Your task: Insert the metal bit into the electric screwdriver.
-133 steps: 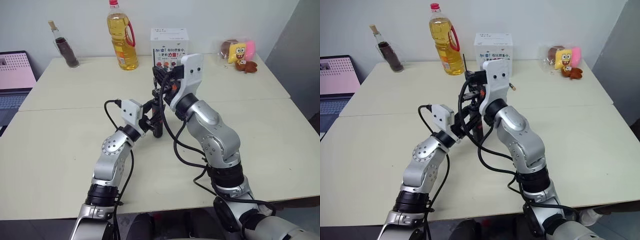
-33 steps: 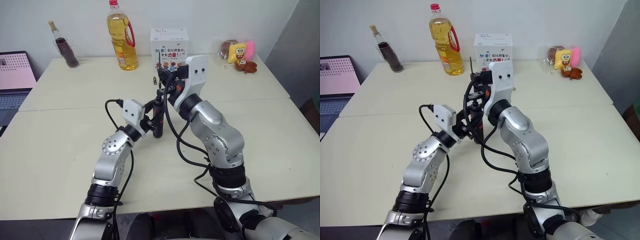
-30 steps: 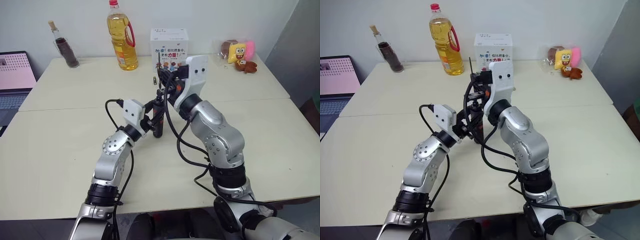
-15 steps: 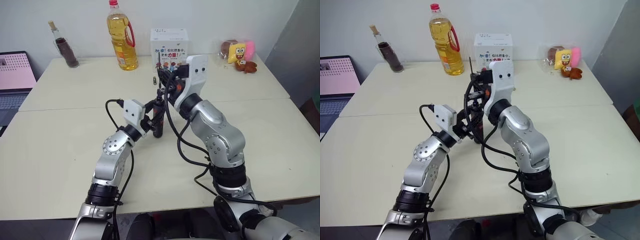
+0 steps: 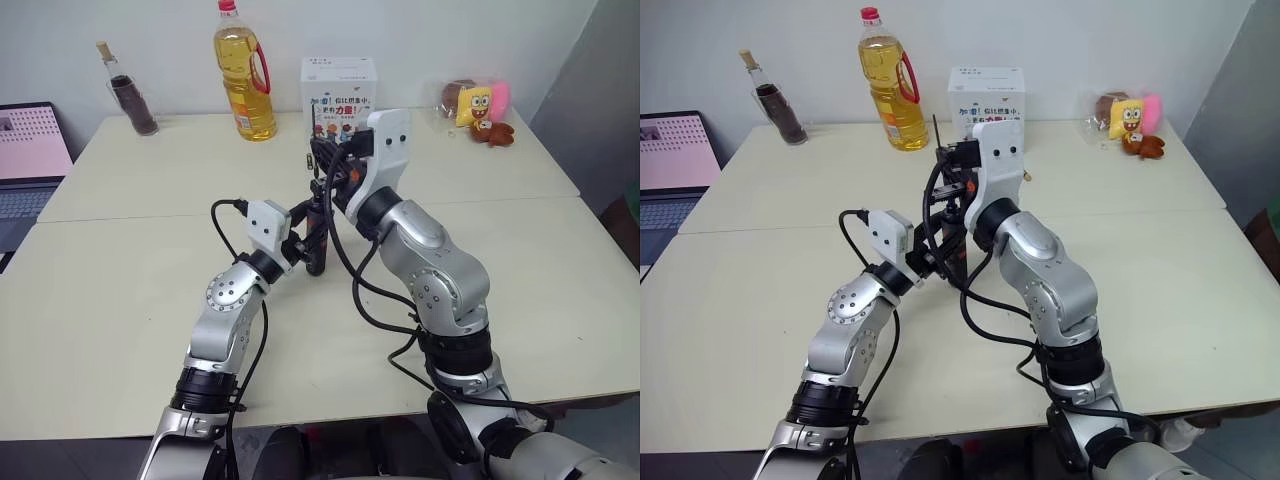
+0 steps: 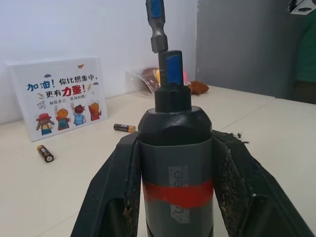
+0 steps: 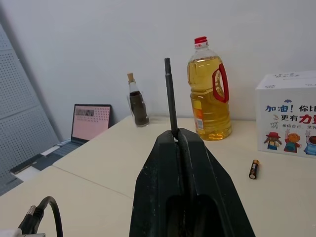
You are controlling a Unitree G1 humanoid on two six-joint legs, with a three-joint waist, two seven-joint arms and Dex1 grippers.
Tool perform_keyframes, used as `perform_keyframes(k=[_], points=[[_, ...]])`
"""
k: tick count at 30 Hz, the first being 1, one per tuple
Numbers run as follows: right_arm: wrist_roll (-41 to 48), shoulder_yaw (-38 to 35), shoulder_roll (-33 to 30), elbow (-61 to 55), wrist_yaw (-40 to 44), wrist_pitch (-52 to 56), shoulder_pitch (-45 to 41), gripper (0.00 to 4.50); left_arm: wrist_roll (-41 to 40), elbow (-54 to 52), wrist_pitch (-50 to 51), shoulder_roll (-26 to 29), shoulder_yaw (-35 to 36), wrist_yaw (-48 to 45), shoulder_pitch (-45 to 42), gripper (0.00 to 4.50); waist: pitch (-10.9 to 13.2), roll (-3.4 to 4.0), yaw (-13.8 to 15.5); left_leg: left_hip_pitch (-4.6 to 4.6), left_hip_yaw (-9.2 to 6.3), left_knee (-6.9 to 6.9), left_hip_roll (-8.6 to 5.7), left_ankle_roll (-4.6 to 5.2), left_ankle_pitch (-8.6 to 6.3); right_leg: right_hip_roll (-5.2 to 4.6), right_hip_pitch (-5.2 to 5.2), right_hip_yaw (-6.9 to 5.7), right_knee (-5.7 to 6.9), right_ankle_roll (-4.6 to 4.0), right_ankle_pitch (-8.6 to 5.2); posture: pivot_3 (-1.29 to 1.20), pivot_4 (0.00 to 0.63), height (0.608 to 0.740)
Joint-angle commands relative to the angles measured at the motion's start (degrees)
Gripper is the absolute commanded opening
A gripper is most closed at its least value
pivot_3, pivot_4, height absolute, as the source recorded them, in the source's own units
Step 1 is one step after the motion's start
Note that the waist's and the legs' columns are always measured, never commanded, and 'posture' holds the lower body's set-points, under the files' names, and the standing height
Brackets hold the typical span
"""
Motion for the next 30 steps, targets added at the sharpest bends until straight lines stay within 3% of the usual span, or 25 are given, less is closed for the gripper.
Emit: perform_keyframes(k=[1, 30], points=[[0.01, -0.03, 0.08, -2.63, 0.03, -0.25, -1.49, 0.02, 2.54, 3.91, 1.93, 1.04, 0.48, 1.08, 1.91, 1.66, 0.0, 0.0, 0.0, 0.0, 0.0, 0.0, 0.0, 0.0, 0.0, 0.0, 0.0, 0.0, 0.0, 0.0, 0.0, 0.0, 0.15, 0.74], [-0.45, -1.28, -0.34, -3.55, -0.43, 1.24, -1.11, 0.02, 2.33, 1.74, 3.88, 0.98, 0.29, 1.62, 1.79, 1.66, 0.0, 0.0, 0.0, 0.0, 0.0, 0.0, 0.0, 0.0, 0.0, 0.01, 0.0, 0.0, -0.01, 0.0, 0.0, 0.0, 0.15, 0.74]])
